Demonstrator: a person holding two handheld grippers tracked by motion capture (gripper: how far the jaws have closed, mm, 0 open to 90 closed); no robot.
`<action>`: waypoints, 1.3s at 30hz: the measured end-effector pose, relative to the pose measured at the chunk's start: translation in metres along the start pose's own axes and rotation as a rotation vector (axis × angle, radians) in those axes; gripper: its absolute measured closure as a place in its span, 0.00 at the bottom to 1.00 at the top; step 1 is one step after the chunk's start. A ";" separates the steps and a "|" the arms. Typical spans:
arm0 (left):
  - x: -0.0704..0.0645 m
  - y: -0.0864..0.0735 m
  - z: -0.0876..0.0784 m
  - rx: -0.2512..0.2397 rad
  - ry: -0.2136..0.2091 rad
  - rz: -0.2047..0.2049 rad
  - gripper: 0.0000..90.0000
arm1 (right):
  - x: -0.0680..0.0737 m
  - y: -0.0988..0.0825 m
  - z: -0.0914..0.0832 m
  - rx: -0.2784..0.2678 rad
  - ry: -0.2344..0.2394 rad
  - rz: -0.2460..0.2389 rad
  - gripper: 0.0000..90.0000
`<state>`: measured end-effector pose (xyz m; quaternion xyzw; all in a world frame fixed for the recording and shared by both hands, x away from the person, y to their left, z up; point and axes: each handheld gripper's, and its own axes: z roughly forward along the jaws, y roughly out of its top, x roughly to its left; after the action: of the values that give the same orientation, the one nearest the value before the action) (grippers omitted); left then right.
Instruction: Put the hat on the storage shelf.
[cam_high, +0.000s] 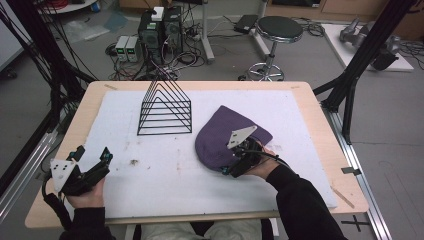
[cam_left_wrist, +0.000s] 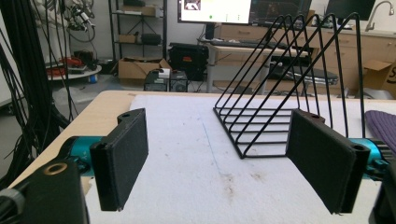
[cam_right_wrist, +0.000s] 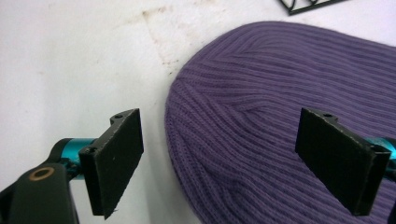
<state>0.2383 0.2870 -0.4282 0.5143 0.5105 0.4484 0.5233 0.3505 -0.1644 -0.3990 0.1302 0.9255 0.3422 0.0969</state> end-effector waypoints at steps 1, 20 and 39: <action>0.000 0.000 0.000 0.000 0.000 0.000 0.24 | 0.001 0.001 0.002 0.012 0.007 -0.007 0.16; 0.000 0.000 -0.001 -0.008 -0.011 0.000 0.24 | 0.006 -0.003 0.033 0.163 -0.019 -0.150 0.17; 0.000 0.000 -0.001 -0.008 -0.013 -0.004 0.24 | -0.008 -0.006 0.035 0.133 0.039 -0.069 0.34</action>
<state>0.2378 0.2868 -0.4281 0.5143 0.5062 0.4460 0.5295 0.3660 -0.1505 -0.4283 0.0975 0.9518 0.2791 0.0815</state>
